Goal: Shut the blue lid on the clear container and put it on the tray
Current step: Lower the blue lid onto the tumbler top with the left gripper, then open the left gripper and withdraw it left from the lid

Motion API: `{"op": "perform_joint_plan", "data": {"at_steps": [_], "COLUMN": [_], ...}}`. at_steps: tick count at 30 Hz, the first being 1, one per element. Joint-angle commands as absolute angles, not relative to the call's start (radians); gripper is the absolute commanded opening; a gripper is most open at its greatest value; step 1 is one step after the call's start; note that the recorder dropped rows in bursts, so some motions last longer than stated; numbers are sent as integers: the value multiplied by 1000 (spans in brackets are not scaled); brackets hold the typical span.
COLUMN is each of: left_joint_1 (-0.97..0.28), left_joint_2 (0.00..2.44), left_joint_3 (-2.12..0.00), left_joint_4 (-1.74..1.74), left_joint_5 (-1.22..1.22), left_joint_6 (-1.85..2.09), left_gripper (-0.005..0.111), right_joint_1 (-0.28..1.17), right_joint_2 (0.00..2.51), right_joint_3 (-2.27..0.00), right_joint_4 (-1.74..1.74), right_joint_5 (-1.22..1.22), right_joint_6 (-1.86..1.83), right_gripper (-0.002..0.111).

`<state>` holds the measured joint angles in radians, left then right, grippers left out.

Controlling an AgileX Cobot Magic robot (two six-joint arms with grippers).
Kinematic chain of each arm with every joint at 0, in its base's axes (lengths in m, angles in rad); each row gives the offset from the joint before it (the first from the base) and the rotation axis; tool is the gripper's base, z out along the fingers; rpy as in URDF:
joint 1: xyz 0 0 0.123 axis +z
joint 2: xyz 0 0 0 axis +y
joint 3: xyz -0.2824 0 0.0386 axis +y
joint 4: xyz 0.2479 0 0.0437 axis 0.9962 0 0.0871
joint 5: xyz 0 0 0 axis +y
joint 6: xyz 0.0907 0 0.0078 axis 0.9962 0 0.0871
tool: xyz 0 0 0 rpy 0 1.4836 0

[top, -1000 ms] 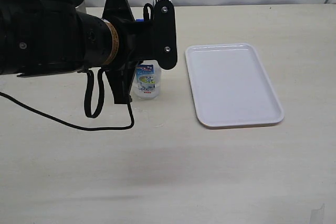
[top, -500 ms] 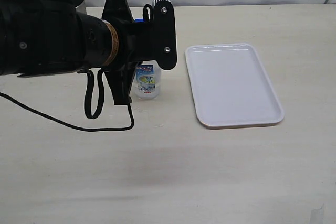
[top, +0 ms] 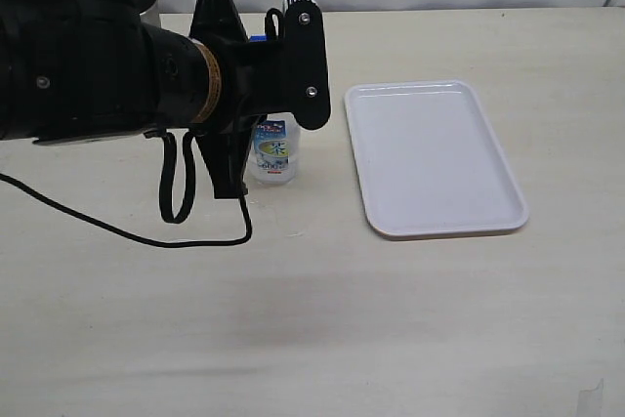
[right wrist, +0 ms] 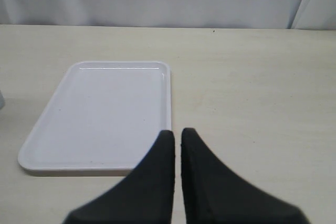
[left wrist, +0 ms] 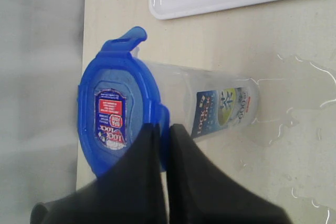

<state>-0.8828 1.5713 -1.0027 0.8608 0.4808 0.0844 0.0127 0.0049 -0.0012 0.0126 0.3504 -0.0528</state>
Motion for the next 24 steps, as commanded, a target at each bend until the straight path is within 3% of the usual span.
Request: {"op": "perform_joint_plan", "data": {"at_steps": [1, 8, 16, 24], "left_joint_1": [-884, -884, -884, -884], "left_joint_2": [1567, 1567, 1567, 1567], "left_joint_3": [-1001, -1001, -1001, -1001], "left_joint_4": [852, 852, 852, 852], "left_joint_5": [479, 481, 495, 550], "left_joint_6": [89, 103, 103, 103], "left_gripper": [0, 2, 33, 51], "right_joint_1": [14, 14, 14, 14], "right_joint_2": [0, 0, 0, 0], "right_joint_3": [0, 0, 0, 0], "right_joint_4": [15, 15, 15, 15], "right_joint_5": [346, 346, 346, 346], "right_joint_6": [-60, -60, -60, -60], "right_gripper": [5, 5, 5, 5]}}
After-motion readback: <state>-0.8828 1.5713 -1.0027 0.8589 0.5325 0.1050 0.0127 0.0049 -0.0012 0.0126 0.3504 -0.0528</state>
